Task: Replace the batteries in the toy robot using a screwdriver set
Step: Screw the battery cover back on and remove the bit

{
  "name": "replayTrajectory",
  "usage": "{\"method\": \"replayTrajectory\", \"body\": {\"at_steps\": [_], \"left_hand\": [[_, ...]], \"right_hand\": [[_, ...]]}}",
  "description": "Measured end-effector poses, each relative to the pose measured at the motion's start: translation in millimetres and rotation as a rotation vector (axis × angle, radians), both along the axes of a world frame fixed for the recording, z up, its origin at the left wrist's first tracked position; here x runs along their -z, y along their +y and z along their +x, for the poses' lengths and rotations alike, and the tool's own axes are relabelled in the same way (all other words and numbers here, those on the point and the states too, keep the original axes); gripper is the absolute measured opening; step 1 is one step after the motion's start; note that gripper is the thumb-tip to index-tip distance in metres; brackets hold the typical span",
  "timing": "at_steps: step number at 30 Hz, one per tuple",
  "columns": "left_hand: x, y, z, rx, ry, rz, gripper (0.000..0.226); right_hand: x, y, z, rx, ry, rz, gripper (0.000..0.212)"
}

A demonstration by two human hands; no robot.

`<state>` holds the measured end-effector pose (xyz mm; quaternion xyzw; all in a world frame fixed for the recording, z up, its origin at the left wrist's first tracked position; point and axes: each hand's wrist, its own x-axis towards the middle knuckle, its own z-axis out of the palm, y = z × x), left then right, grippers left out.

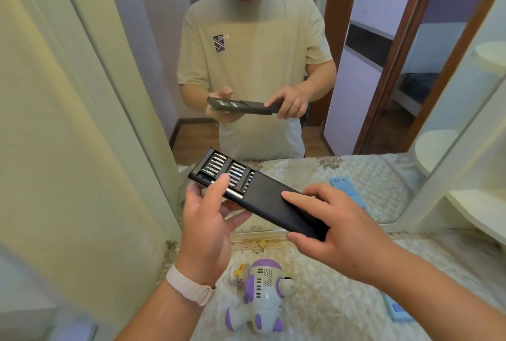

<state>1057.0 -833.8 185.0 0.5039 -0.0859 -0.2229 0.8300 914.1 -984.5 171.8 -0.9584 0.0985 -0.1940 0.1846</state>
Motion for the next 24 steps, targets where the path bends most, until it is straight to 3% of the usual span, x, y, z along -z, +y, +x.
{"method": "replayTrajectory", "body": {"at_steps": [3, 6, 9, 12, 15, 17, 20, 24], "left_hand": [[-4, 11, 14, -0.041, -0.085, 0.052, 0.023], [-8, 19, 26, 0.069, -0.198, 0.193, 0.033], [-4, 19, 31, 0.167, -0.195, 0.269, 0.039], [2, 16, 28, 0.185, -0.172, 0.274, 0.039], [9, 14, 23, 0.179, -0.142, 0.241, 0.037], [13, 13, 19, 0.182, -0.122, 0.223, 0.036], [21, 11, 11, 0.188, -0.139, 0.224, 0.036], [32, 12, 6, 0.182, -0.158, 0.222, 0.03]], "right_hand": [[1, -5, -5, -0.029, -0.012, -0.023, 0.062], [1, -11, -12, -0.05, -0.033, -0.043, 0.062], [3, -16, -16, 0.002, -0.099, 0.009, 0.061], [7, -14, -16, 0.148, -0.21, 0.227, 0.058], [10, -9, -16, 0.333, -0.237, 0.739, 0.057], [12, -8, -17, 0.348, -0.212, 1.032, 0.049], [12, -6, -18, 0.361, -0.223, 1.107, 0.031], [13, 0, -18, 0.413, -0.215, 1.04, 0.026]]}}
